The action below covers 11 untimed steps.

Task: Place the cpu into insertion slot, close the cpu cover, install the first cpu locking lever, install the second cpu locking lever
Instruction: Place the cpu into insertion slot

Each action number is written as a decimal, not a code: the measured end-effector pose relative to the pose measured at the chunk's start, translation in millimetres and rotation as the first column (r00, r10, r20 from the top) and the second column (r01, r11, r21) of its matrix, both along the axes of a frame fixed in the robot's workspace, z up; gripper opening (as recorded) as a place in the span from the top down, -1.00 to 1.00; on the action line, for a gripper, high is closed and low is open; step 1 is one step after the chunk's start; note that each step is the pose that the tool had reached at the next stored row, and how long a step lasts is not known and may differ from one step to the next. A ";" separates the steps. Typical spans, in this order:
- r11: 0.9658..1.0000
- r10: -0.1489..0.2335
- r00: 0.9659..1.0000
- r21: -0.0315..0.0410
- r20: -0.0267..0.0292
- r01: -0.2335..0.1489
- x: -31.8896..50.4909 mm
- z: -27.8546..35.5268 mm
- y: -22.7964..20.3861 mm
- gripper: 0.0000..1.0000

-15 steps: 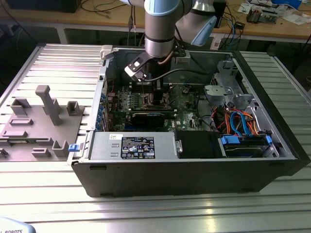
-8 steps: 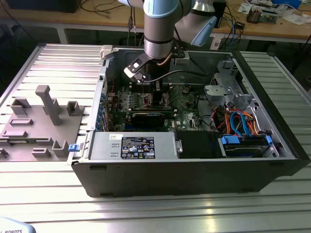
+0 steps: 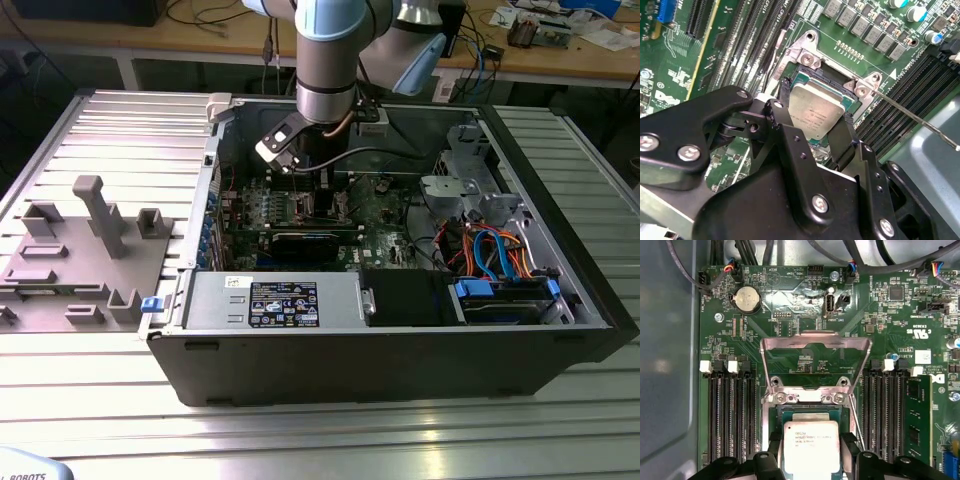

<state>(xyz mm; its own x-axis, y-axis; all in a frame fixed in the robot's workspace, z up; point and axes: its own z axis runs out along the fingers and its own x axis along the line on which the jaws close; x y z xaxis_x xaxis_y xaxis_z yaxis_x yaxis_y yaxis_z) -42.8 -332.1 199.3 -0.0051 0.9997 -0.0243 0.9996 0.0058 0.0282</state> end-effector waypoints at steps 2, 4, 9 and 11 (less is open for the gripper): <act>1.000 0.000 1.000 0.000 0.000 0.000 0.0 -0.8 0.4 -0.09; 1.000 -0.001 1.000 0.000 0.000 0.001 0.0 -1.4 0.4 -0.09; 1.000 -0.006 1.000 0.001 0.000 0.006 0.0 -1.8 0.5 -0.09; 1.000 -0.006 1.000 0.002 0.000 0.006 0.0 -1.9 0.1 -0.09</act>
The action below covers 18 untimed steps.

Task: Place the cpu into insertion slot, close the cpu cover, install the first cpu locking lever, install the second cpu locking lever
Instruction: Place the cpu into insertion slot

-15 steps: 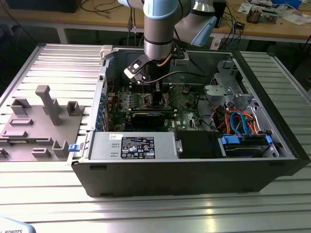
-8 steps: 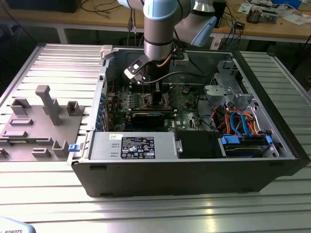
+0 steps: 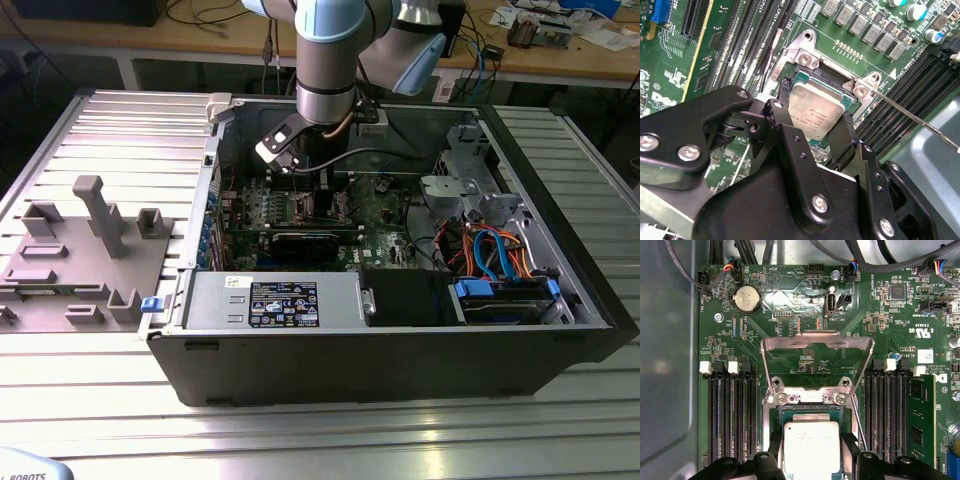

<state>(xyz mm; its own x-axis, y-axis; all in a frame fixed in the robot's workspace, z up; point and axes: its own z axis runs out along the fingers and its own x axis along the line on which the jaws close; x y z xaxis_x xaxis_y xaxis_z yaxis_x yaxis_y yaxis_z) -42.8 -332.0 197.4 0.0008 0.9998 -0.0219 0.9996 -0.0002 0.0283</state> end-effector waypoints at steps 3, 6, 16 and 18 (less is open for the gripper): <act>1.000 0.000 1.000 0.002 0.000 0.000 0.1 -0.1 -1.4 -0.09; 1.000 0.000 1.000 0.004 0.000 0.000 0.0 0.1 -2.6 -0.09; 1.000 -0.004 1.000 0.005 0.000 0.004 0.7 0.0 -2.9 -0.09; 1.000 -0.006 1.000 0.005 0.000 0.006 1.2 0.0 -2.9 -0.09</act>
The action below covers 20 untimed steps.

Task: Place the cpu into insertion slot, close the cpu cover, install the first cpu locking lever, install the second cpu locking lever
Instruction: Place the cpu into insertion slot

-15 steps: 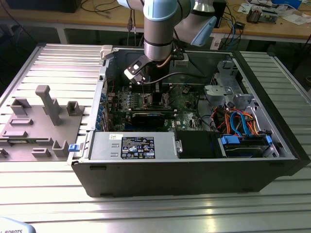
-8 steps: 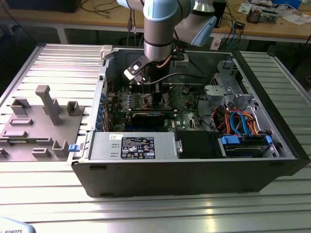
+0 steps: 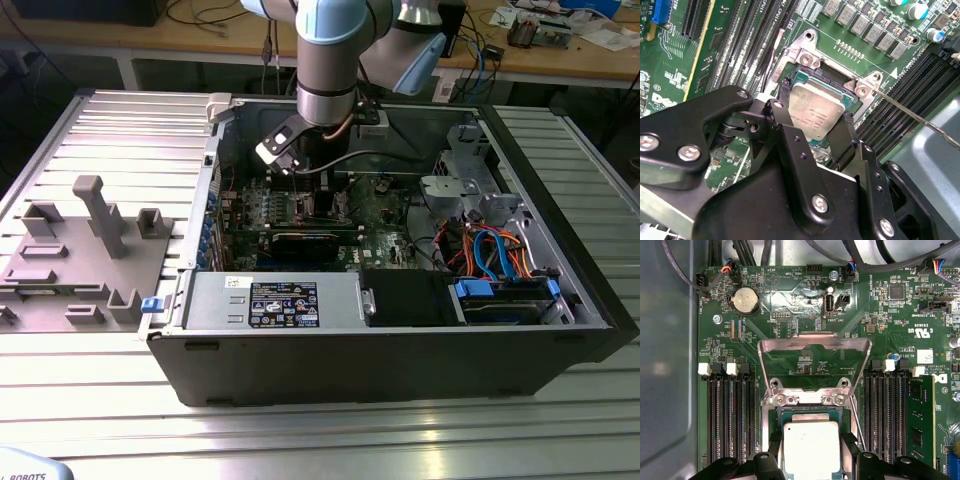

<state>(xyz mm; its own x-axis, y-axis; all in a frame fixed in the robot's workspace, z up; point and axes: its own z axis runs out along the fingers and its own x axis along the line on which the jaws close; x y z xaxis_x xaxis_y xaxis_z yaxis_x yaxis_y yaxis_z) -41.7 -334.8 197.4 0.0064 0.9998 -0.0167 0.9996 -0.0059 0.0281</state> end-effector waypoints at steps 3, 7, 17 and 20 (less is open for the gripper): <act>1.000 -0.002 1.000 0.000 0.000 0.002 0.3 -0.1 0.0 -0.09; 1.000 -0.002 1.000 0.000 0.000 0.002 0.4 -0.1 0.0 -0.09; 1.000 -0.002 1.000 0.000 0.000 0.002 0.4 -0.1 1.2 -0.23; 1.000 -0.002 1.000 0.000 0.000 0.002 0.5 -0.2 3.3 -0.23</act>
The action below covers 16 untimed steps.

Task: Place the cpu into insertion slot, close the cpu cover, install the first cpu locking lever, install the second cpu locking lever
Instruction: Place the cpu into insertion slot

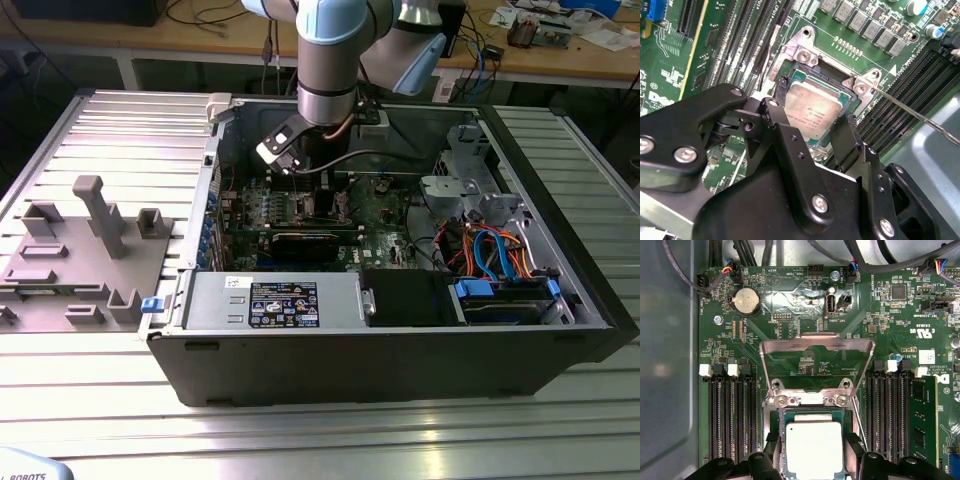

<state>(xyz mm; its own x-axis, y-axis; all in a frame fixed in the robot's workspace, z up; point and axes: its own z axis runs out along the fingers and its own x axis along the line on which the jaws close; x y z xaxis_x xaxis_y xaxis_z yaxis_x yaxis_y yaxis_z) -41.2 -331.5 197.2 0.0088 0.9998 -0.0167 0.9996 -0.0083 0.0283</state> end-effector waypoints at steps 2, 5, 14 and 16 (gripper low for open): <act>1.000 0.000 1.000 0.000 0.000 0.000 0.0 0.0 0.0 -0.23; 1.000 0.000 1.000 0.000 0.000 0.000 0.0 -0.4 0.5 -0.23; 0.999 0.000 1.000 -0.046 0.000 0.000 0.1 0.5 0.5 -0.23; 0.999 -0.001 1.000 -0.043 0.000 0.001 0.2 0.4 0.6 -0.23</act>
